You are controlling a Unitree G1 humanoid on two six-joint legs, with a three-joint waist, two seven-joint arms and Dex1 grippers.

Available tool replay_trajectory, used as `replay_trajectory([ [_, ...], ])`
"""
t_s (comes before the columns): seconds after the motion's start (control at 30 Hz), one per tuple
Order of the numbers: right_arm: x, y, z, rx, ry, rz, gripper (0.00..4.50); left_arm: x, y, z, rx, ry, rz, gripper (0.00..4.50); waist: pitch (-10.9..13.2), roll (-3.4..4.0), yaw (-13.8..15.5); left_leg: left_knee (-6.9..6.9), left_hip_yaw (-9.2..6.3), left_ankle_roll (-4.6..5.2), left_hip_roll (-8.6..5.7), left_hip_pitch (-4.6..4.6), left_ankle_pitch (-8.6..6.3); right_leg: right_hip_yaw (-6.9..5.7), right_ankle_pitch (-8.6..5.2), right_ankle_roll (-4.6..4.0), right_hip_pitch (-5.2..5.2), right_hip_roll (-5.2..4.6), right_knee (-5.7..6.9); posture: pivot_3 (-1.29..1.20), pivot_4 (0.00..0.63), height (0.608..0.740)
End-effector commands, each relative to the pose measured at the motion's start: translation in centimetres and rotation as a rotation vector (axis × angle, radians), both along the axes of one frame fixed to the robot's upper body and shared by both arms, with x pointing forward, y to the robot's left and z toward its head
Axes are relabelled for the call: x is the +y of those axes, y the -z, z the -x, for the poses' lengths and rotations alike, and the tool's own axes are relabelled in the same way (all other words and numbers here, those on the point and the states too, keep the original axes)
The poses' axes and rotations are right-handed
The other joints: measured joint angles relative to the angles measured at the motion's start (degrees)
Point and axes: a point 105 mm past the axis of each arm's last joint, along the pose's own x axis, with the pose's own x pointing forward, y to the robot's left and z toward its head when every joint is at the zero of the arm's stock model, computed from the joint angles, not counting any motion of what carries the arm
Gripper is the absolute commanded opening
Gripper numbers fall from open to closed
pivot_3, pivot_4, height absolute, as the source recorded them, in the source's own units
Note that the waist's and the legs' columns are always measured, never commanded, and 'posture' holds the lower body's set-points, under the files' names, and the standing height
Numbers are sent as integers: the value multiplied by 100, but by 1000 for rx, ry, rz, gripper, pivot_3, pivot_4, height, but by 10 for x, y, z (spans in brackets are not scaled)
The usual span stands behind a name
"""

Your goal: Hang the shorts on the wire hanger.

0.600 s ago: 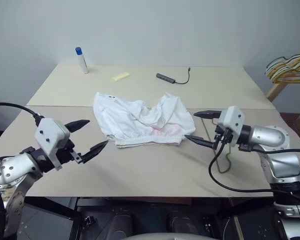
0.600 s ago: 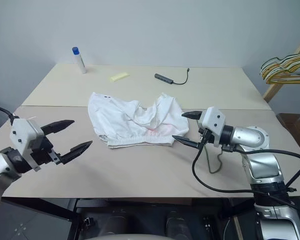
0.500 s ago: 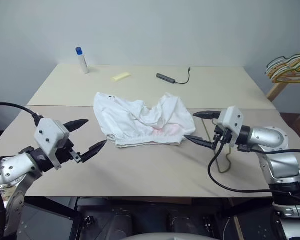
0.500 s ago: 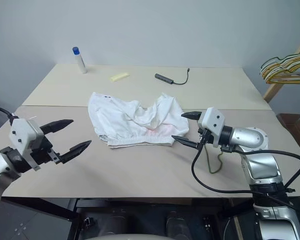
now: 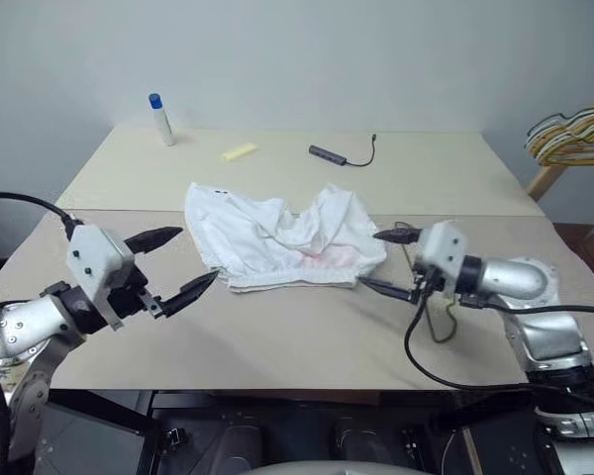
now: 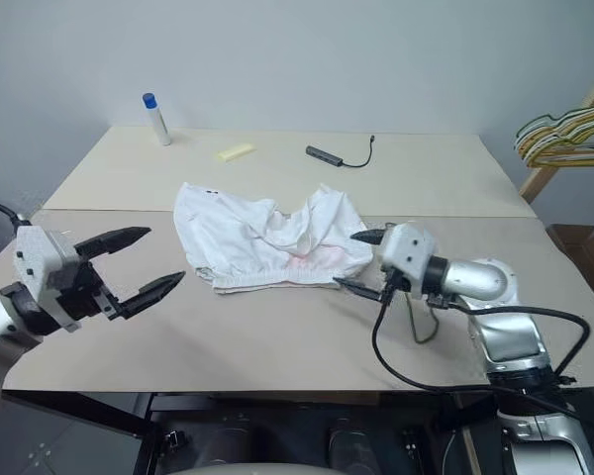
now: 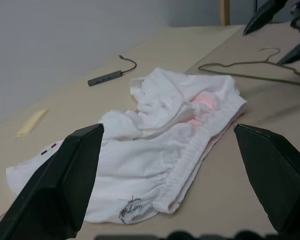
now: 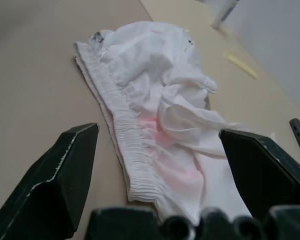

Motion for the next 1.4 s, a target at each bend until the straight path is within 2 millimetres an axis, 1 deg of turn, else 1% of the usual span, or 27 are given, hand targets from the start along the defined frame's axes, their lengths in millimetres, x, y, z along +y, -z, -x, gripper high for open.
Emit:
replay_trajectory([
  [0.03,19,2,-3,-65,-25,78,4463,-10,-10,6,-19,63,34,4500,0,1,-9,0,1,0,0,0,0,0,0,-1,-1,0,0,130,0,740],
  [0.17,45,20,-4,-106,-69,188,4463,-13,-5,4,-10,63,34,4500,-1,1,-12,0,1,0,0,-7,0,0,0,1,-6,0,0,108,0,740],
  [0.23,57,33,-11,-126,-58,268,4463,-14,-5,2,-12,63,36,4500,-1,0,-25,0,1,-1,0,-6,0,0,0,0,-6,0,0,103,0,740],
  [0.33,70,49,-25,-160,-30,367,4463,-16,-6,0,-19,69,32,4500,-5,-2,-87,0,1,-1,0,-2,1,0,0,-2,-5,1,5,101,0,740],
  [0.37,72,53,-31,-182,-16,396,4293,-16,-6,-1,-25,66,26,4500,-5,-3,-94,0,1,-1,0,0,1,-1,-1,-3,-3,0,5,105,0,740],
  [0.43,71,59,-39,-224,-11,472,3864,-17,-7,-3,-30,62,24,4500,-5,-3,-118,0,0,-2,-1,-6,1,-1,0,-2,-5,0,3,108,0,740],
  [0.53,67,61,-47,-246,-9,525,2857,-19,-6,-1,-28,64,31,4500,-5,-3,-137,0,0,-2,-2,-14,1,-1,16,22,-8,-1,-1,113,0,740],
  [0.6,63,62,-53,-261,-15,556,2099,-19,-3,1,-22,62,31,4500,-5,-3,-150,0,0,-2,-2,-14,1,-1,20,29,-8,-1,-1,115,0,740],
  [0.67,62,60,-60,-290,-8,562,1408,-20,-2,2,-21,57,32,4500,-5,-3,-173,0,0,-2,0,-8,1,-1,19,28,-6,0,2,119,0,740],
  [0.7,62,58,-64,-308,-4,567,970,-20,-2,2,-23,53,30,4500,-5,-3,-183,0,0,-1,1,-6,1,-2,19,26,-6,1,5,126,0,740],
  [0.77,60,54,-70,-334,3,569,284,-20,-2,2,-27,47,28,4500,-5,-3,-190,0,-1,-1,0,0,1,-1,14,18,-4,1,10,134,0,740],
  [0.8,59,49,-75,-359,10,569,33,-20,-2,2,-30,43,29,4500,-5,-3,-193,0,-1,-1,0,0,1,-2,14,18,-4,2,11,136,0,740],
  [0.9,47,33,-88,-422,24,582,33,-19,-1,4,-27,33,26,4500,-5,-3,-196,0,-1,-1,0,-3,1,-1,16,22,-4,1,8,143,0,740],
  [0.97,36,16,-100,-467,48,601,33,-18,0,6,-25,29,24,4500,-5,-2,-194,0,-1,-1,-1,-6,1,0,20,28,-6,1,7,144,0,740],
  [1.03,23,-1,-114,-523,86,630,33,-18,0,6,-25,25,24,4500,-4,-2,-186,0,-1,-1,-1,-6,1,0,20,27,-6,1,7,144,0,740],
  [1.1,8,-10,-126,-557,120,679,33,-18,0,5,-26,22,25,4500,-5,-2,-185,-1,-1,-1,0,-3,1,0,17,20,-5,1,8,144,0,740],
  [1.17,-8,-10,-133,-569,124,743,33,-19,1,5,-25,25,27,4500,-5,-2,-179,-1,-1,-1,0,-2,1,0,13,11,-4,1,7,144,0,740],
  [1.27,-26,-2,-136,-559,117,808,33,-21,2,5,-19,35,28,4500,-5,-2,-185,-3,-1,-1,-1,-3,1,0,11,8,-2,1,2,133,0,740],
  [1.37,-36,6,-136,-566,97,863,681,-22,3,6,-13,41,29,4500,-5,-2,-223,-3,0,-1,-2,-6,1,3,14,6,-4,0,0,127,0,740],
  [1.4,-37,9,-134,-555,77,865,992,-23,4,6,-8,45,30,4500,-4,-1,-242,-3,0,-1,-2,-7,1,5,22,-5,-6,0,2,125,0,740],
])
